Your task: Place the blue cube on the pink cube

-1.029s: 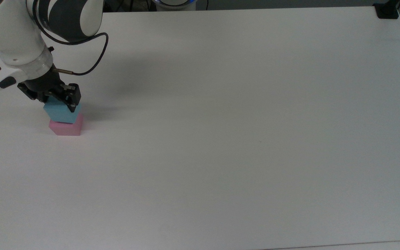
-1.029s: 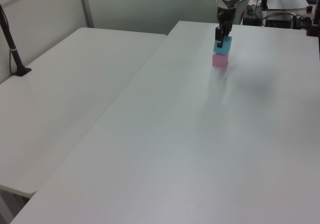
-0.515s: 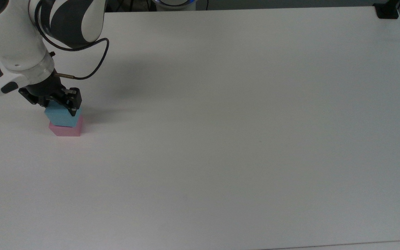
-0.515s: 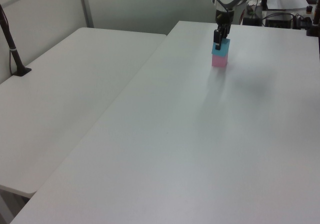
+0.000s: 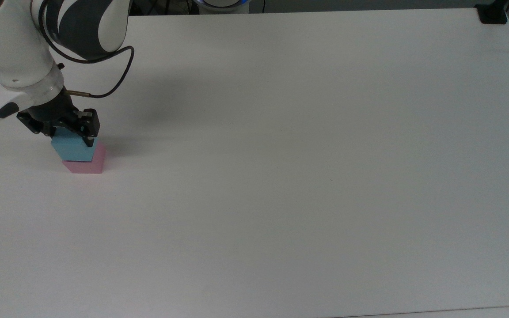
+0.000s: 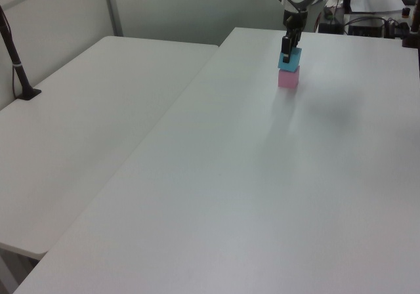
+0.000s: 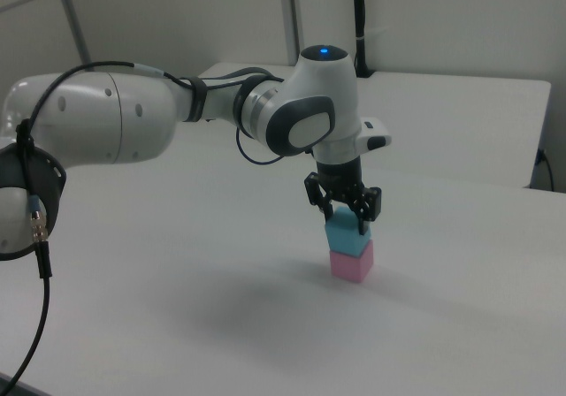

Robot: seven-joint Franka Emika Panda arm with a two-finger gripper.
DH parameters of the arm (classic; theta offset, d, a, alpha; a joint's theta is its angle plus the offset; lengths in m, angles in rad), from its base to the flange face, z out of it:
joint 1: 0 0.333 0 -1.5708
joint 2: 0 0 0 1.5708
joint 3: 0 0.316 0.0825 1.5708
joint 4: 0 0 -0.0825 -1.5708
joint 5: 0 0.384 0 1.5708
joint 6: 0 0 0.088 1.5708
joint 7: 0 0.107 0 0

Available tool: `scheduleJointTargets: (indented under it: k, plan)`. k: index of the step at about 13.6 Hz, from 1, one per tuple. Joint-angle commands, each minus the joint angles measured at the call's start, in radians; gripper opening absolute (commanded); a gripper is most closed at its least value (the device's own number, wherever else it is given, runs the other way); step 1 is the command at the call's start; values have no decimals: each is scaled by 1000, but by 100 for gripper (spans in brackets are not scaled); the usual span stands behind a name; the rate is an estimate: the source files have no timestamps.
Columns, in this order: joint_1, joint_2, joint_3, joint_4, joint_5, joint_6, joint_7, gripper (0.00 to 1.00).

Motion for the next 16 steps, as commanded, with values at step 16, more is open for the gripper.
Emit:
scheduleJointTargets:
  k: [16]
  plan:
    - [188,-530,212,-108,-308,-517,514,100]
